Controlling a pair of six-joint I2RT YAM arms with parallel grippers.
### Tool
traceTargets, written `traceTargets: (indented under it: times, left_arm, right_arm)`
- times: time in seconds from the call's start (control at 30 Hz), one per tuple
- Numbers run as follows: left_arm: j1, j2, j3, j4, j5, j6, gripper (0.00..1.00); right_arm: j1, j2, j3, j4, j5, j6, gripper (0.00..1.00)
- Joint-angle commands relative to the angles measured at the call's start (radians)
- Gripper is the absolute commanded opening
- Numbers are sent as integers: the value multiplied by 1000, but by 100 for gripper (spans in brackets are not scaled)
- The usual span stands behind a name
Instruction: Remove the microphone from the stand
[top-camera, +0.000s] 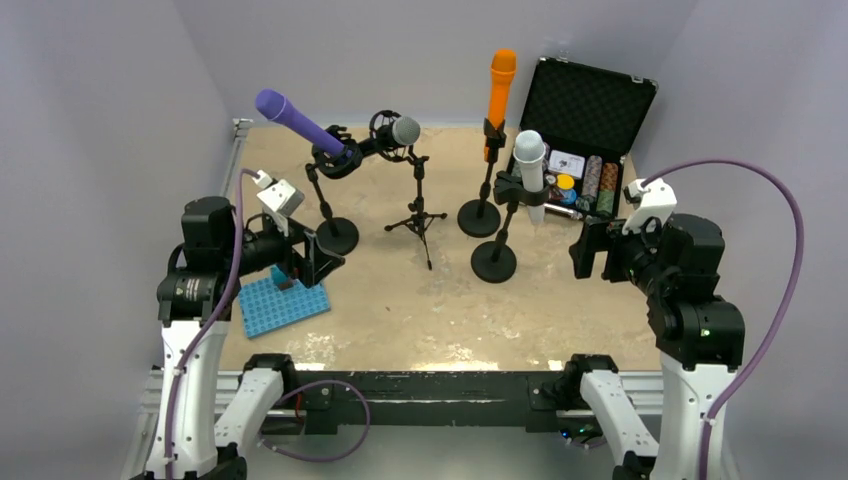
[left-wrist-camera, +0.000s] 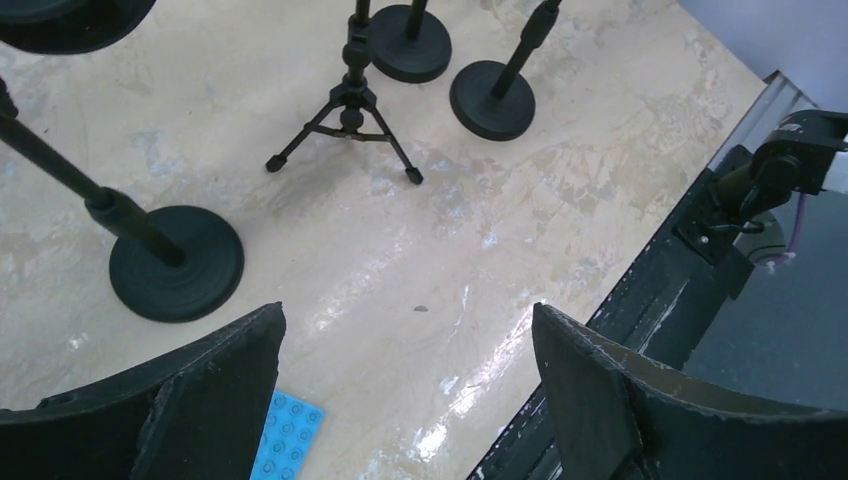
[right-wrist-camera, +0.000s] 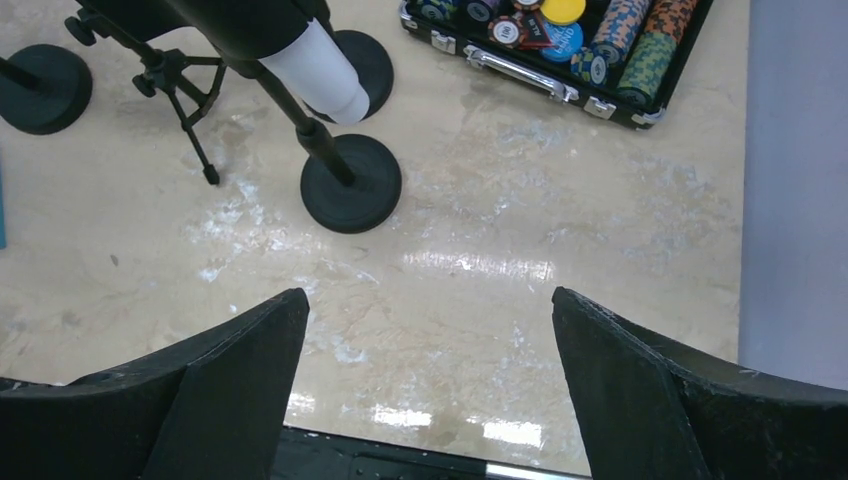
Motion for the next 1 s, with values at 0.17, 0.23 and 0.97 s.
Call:
traceTargets:
  times: [0.17, 0.23, 0.97]
  left_arm:
    - [-3, 64, 82, 233, 220, -132, 97]
    - [-36, 87, 94, 281, 238, -161, 96]
    - [-211, 319, 310, 15, 237, 226, 93]
  right_arm:
    - [-2, 83, 170, -28, -167, -133, 95]
    - [-3, 126, 231, -60, -212, -135, 94]
    - [-6, 251, 231, 104, -731, -482, 98]
